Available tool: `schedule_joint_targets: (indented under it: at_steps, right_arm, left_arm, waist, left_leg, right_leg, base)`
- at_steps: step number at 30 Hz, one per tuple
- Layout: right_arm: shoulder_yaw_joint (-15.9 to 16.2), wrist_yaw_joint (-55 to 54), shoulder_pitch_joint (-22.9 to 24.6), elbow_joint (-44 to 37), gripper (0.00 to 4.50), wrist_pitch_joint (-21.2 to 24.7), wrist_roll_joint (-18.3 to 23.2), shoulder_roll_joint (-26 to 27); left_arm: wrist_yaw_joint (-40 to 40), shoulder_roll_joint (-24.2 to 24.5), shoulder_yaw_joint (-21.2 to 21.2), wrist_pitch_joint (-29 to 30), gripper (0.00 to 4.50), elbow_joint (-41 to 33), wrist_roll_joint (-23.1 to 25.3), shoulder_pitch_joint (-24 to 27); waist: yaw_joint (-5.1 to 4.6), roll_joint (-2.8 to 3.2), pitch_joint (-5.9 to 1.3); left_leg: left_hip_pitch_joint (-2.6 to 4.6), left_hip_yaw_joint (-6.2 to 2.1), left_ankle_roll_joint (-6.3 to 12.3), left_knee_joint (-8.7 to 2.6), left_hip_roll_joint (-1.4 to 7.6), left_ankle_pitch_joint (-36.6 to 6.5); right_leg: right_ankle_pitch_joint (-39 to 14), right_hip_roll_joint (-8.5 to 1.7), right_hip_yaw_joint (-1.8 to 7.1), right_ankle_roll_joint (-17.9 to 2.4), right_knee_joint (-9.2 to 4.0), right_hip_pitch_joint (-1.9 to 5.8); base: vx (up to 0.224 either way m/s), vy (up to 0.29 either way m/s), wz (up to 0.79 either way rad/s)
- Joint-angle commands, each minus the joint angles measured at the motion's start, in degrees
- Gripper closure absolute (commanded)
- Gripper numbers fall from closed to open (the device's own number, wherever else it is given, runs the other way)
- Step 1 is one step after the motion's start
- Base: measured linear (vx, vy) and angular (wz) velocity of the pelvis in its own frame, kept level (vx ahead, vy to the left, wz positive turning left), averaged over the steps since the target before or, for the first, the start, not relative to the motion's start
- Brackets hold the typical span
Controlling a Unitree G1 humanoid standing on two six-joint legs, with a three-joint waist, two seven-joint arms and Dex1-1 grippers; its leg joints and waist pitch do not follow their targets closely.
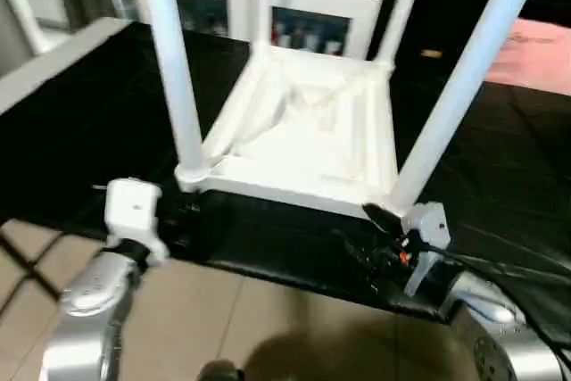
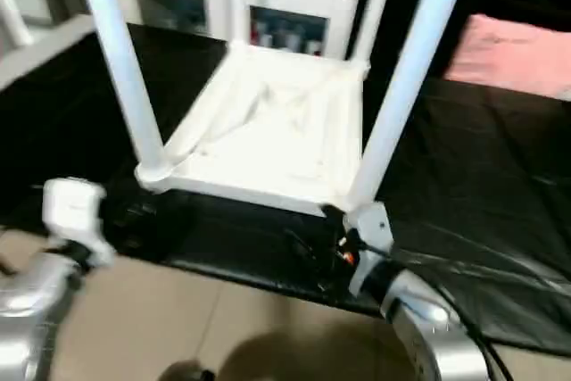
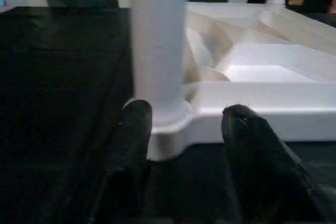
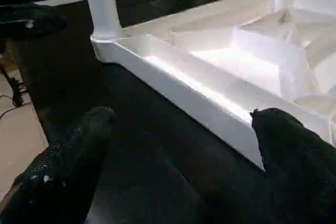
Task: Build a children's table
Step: Move to table
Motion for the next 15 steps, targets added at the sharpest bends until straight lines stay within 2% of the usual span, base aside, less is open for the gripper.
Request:
schedule_joint_targets:
  at_steps: [1,2,3,4,5,6,7,8,9,12,13,15]
  right_arm:
    - [1.34,2.28,-0.70,0.00,0.00,-0.85,1.14,-1.02]
    - [1.66,2.58,-1.38,0.69,0.00,-0.83,1.37,-0.64]
    - [1.80,2.63,-2.06,1.45,0.00,-0.90,1.42,-0.20]
    - [1.90,2.74,-2.84,2.37,0.00,-1.10,1.50,0.13]
    - [1.94,3.17,-3.75,3.37,0.00,-1.08,1.96,0.51]
    - [1.96,3.37,-4.06,3.71,0.00,-1.06,2.15,0.61]
    - [2.19,3.80,-5.29,4.64,0.00,-1.00,2.39,0.97]
    - [2.26,3.90,-5.58,4.86,0.00,-0.98,2.41,1.07]
    - [2.62,4.34,-6.34,5.50,0.00,-1.08,2.48,1.09]
    - [3.30,5.14,-7.83,6.86,0.00,-1.41,2.67,1.24]
    - [3.47,5.20,-8.62,7.64,0.00,-1.45,2.73,1.51]
    - [3.52,5.19,-9.14,8.31,0.00,-1.65,2.74,1.72]
  left_arm:
    - [3.47,-0.14,1.16,-1.19,2.06,-0.74,1.42,-0.09]
    - [4.39,-0.37,2.09,-1.29,1.95,-0.37,1.04,-0.73]
    - [5.25,-0.18,2.56,-1.41,1.69,0.20,1.39,-1.47]
    - [5.99,0.11,3.00,-1.12,1.69,1.10,1.56,-2.41]
    - [6.29,0.43,3.55,-1.08,1.68,2.23,1.11,-3.61]
    - [6.36,0.57,3.73,-1.08,1.60,2.64,0.93,-4.02]
    - [6.99,1.37,4.33,-0.57,1.43,4.31,0.97,-5.97]
    - [7.14,1.56,4.49,-0.47,1.29,4.70,0.95,-6.45]
    - [7.75,2.13,4.70,-0.28,1.23,5.67,1.20,-7.64]
    - [6.31,3.05,4.43,-0.28,1.11,7.19,-0.05,-9.52]
    - [4.70,3.27,4.08,0.33,1.11,7.68,-1.25,-10.25]
    - [3.77,3.51,3.69,0.10,0.84,8.45,-1.49,-10.71]
  waist:
    - [-1.10,0.70,-2.66]
    - [-1.70,0.39,-2.73]
    - [-2.36,0.40,-2.63]
    - [-2.79,0.40,-2.57]
    - [-3.35,0.36,-2.50]
    - [-3.74,0.48,-2.43]
    - [-4.01,0.38,-2.29]
    - [-4.01,0.38,-2.29]
    - [-4.16,0.51,-2.13]
    - [-4.06,0.34,-1.90]
    - [-4.04,0.31,-1.96]
    - [-4.01,0.28,-1.96]
  left_leg:
    - [1.88,-2.21,1.37,-5.50,4.23,-7.86]
    - [1.54,-2.15,1.75,-5.71,4.03,-6.43]
    - [1.92,-2.16,2.13,-5.88,4.06,-7.23]
    - [1.98,-2.21,2.03,-6.10,4.11,-8.32]
    - [1.88,-2.22,1.24,-6.46,4.12,-10.14]
    - [2.16,-2.23,0.18,-6.78,4.13,-12.37]
    - [1.98,-2.11,-0.72,-6.98,4.03,-13.32]
    - [1.98,-2.11,-0.72,-6.98,4.03,-13.32]
    - [2.21,-1.79,-1.69,-6.93,3.87,-15.44]
    - [2.23,-1.51,-2.67,-6.98,3.89,-16.59]
    - [2.29,-1.48,-2.70,-6.93,3.87,-16.09]
    - [2.23,-1.40,-2.61,-6.95,3.89,-15.53]
  right_leg:
    - [15.23,-6.31,1.95,-8.36,-4.93,0.47]
    - [17.22,-6.37,1.67,-7.56,-5.14,0.96]
    - [16.96,-6.43,1.48,-7.72,-5.36,0.49]
    - [15.43,-6.59,1.44,-7.93,-5.63,0.53]
    - [12.60,-6.70,1.45,-8.20,-6.01,0.72]
    - [9.12,-6.68,1.37,-8.46,-6.41,0.53]
    - [7.25,-6.59,1.50,-8.26,-6.66,0.49]
    - [7.25,-6.59,1.50,-8.26,-6.66,0.49]
    - [3.98,-6.90,1.90,-8.21,-7.14,0.01]
    - [-0.65,-7.18,2.34,-8.19,-7.69,-0.25]
    - [-0.49,-7.18,2.39,-8.40,-7.61,-0.31]
    - [-0.03,-7.13,2.38,-8.62,-7.59,-0.36]
  base:
    - [0.019,0.088,-0.08]
    - [0.019,0.088,-0.08]
    - [0.012,0.072,-0.05]
    - [-0.015,0.056,-0.03]
    - [-0.015,0.056,-0.03]
    - [0.000,0.000,0.00]
    - [0.000,0.000,0.00]
    - [0.000,0.000,0.00]
    - [0.000,0.000,0.00]
    - [0.000,0.000,0.00]
    - [0.000,0.000,0.00]
    - [0.000,0.000,0.00]
